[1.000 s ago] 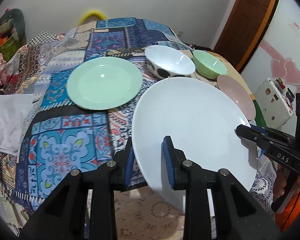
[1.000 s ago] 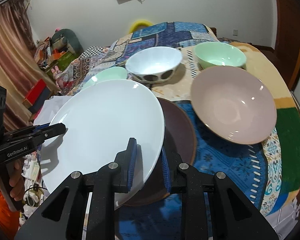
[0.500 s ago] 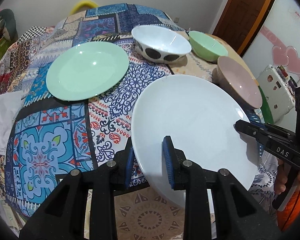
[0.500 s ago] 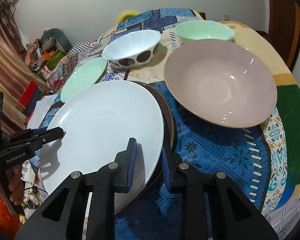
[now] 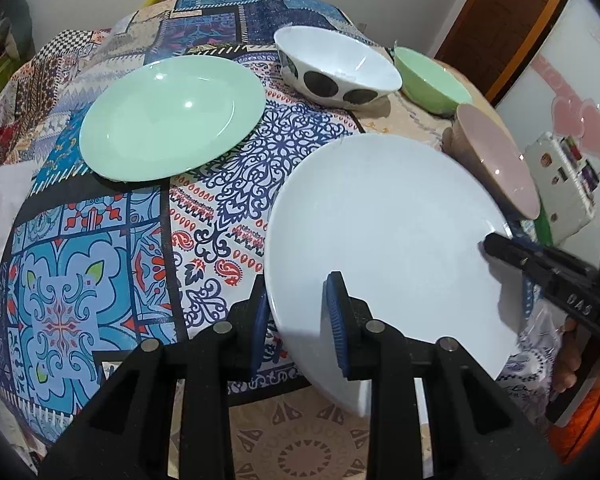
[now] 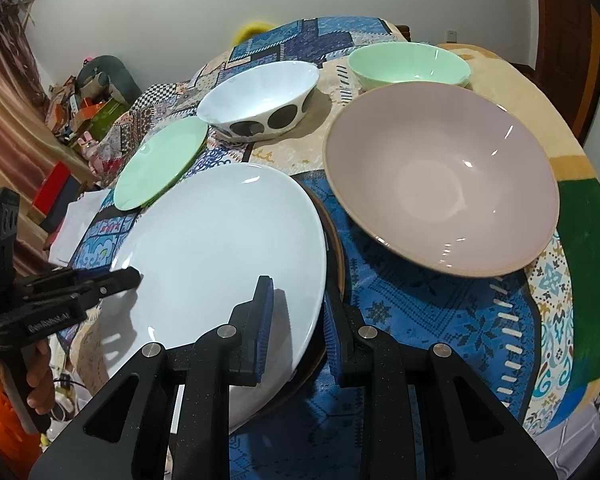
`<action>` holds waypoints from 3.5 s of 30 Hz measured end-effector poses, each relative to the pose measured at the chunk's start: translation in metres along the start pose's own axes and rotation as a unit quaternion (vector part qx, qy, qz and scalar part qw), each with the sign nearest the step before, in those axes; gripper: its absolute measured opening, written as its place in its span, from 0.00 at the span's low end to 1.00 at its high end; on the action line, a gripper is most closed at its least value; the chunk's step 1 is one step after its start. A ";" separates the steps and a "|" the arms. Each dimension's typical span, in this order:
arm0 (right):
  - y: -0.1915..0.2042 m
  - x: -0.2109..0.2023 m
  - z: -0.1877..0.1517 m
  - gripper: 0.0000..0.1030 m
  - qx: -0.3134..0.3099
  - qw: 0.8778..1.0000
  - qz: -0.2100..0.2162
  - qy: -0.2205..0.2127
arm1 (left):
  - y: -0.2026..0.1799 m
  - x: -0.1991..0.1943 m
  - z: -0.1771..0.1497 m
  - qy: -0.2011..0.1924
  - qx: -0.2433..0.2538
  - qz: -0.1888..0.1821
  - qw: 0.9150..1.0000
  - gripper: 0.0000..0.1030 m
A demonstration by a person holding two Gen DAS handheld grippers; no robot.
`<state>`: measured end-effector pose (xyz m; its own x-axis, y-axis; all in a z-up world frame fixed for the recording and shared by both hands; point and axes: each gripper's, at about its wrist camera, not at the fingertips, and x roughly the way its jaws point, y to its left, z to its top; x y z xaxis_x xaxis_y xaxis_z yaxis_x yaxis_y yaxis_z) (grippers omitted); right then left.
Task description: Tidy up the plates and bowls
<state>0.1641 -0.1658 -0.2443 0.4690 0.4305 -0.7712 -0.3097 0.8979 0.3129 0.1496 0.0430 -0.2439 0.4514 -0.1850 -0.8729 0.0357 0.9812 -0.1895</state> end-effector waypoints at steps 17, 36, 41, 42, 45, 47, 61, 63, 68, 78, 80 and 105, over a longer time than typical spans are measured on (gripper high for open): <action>0.008 -0.010 0.002 0.24 -0.038 0.999 -0.034 -0.001 | -0.001 -0.014 -0.001 -0.025 0.008 0.003 1.000 0.27; 0.072 -0.005 0.043 0.56 -0.085 0.996 0.007 -0.030 | 0.064 -0.100 0.016 -0.138 -0.036 0.080 0.986 0.88; 0.095 0.010 0.060 0.63 -0.106 0.993 0.003 -0.043 | 0.087 -0.101 0.029 -0.144 -0.041 0.093 0.984 0.92; 0.100 0.015 0.064 0.64 -0.111 0.993 0.002 -0.040 | 0.091 -0.099 0.032 -0.143 -0.042 0.094 0.984 0.92; 0.108 0.028 0.072 0.67 -0.119 0.992 0.001 -0.035 | 0.106 -0.090 0.043 -0.135 -0.045 0.099 0.985 0.92; 0.112 0.041 0.079 0.67 -0.119 0.993 0.006 -0.024 | 0.119 -0.081 0.051 -0.127 -0.050 0.103 0.985 0.92; 0.125 0.122 0.104 0.56 -0.109 0.993 0.004 0.039 | 0.185 0.001 0.087 -0.068 -0.061 0.105 0.990 0.74; 0.126 0.129 0.105 0.52 -0.108 0.993 0.008 0.049 | 0.193 0.013 0.093 -0.057 -0.069 0.095 0.991 0.66; 0.127 0.139 0.108 0.51 -0.114 0.992 -0.006 0.052 | 0.201 0.034 0.104 -0.037 -0.075 0.068 0.994 0.50; 0.124 0.151 0.117 0.26 -0.111 0.991 0.010 0.075 | 0.189 0.038 0.111 -0.039 -0.052 0.057 0.996 0.27; 0.124 0.149 0.116 0.25 -0.114 0.990 0.017 0.082 | 0.190 0.034 0.106 -0.035 -0.050 0.055 0.997 0.26; 0.143 0.157 0.091 0.20 -0.161 0.978 0.058 0.123 | 0.191 -0.001 0.029 -0.021 -0.092 0.030 0.995 0.25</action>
<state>0.2688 0.0389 -0.2695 0.2135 0.4575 -0.8632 -0.6116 0.7516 0.2471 0.1813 0.2321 -0.2660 0.4852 -0.1205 -0.8661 -0.1538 0.9633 -0.2202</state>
